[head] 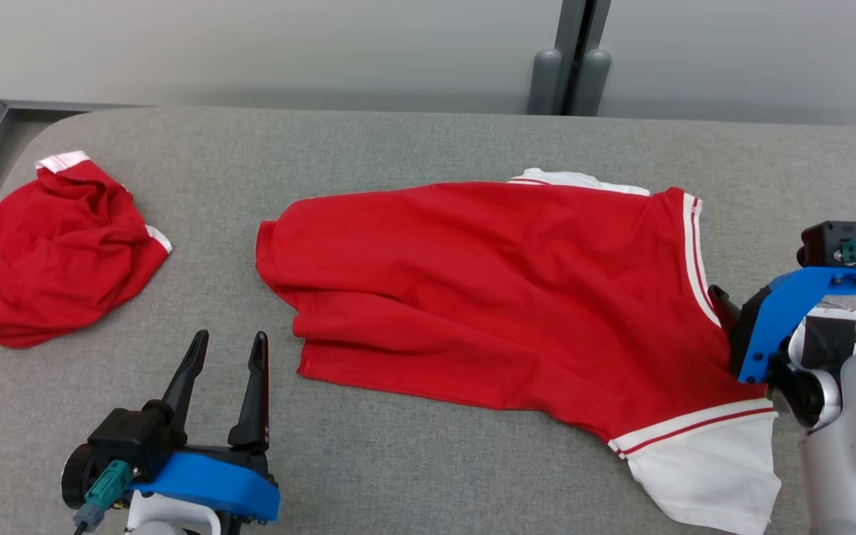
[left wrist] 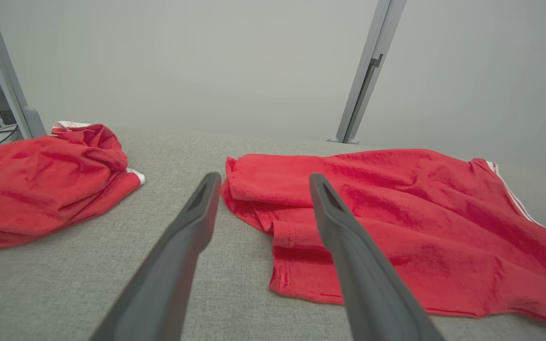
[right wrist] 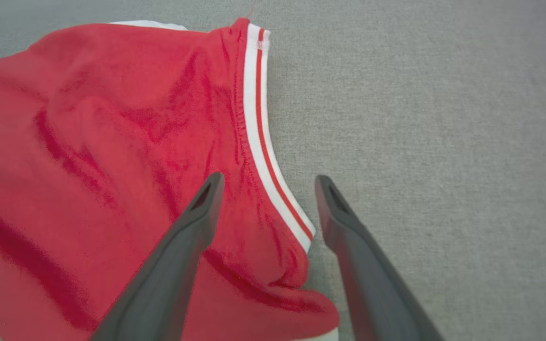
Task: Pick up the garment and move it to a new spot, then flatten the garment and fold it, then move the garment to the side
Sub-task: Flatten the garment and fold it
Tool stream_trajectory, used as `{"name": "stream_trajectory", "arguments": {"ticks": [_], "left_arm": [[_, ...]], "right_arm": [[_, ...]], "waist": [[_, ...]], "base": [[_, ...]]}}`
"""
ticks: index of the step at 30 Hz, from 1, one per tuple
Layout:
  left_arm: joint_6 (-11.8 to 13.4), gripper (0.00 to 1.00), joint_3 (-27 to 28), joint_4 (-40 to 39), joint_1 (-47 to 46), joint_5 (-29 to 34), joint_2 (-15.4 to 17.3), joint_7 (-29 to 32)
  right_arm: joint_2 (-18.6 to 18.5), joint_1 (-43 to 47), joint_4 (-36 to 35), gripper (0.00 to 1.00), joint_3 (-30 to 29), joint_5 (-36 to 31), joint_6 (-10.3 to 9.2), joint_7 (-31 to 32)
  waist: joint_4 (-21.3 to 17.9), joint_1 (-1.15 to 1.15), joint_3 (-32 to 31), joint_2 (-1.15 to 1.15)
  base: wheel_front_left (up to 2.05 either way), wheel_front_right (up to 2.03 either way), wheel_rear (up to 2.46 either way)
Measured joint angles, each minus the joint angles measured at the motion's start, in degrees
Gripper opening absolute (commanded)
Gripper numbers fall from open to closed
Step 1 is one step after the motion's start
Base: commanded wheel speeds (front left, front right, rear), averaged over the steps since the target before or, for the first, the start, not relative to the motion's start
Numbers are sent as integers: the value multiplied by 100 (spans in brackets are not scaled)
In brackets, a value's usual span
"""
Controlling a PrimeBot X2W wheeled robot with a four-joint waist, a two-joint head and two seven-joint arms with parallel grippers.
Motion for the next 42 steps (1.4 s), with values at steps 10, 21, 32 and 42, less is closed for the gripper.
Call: {"name": "stream_trajectory", "arguments": {"ticks": [10,21,32,42], "left_arm": [[-89,100,-93,19,-266,51,-35,-26],[-120,100,-170,80,-377,55,-74,-68],[-152,100,-203,143,-526,53,-144,-135],[-172,100,-227,234,-565,53,-218,-197]], "right_arm": [[-285,-898,1290,100,241,-1,0,-517],[-545,-1376,2189,0,291,-69,-1,-847],[-898,-2127,2130,0,691,42,0,-2068],[-1016,-2728,2508,100,494,-74,0,-2842]], "waist": [[344,1,449,1],[577,0,715,0],[727,0,883,1],[874,0,925,0]], "base": [[0,0,0],[0,0,0],[0,0,0],[0,0,0]]}}
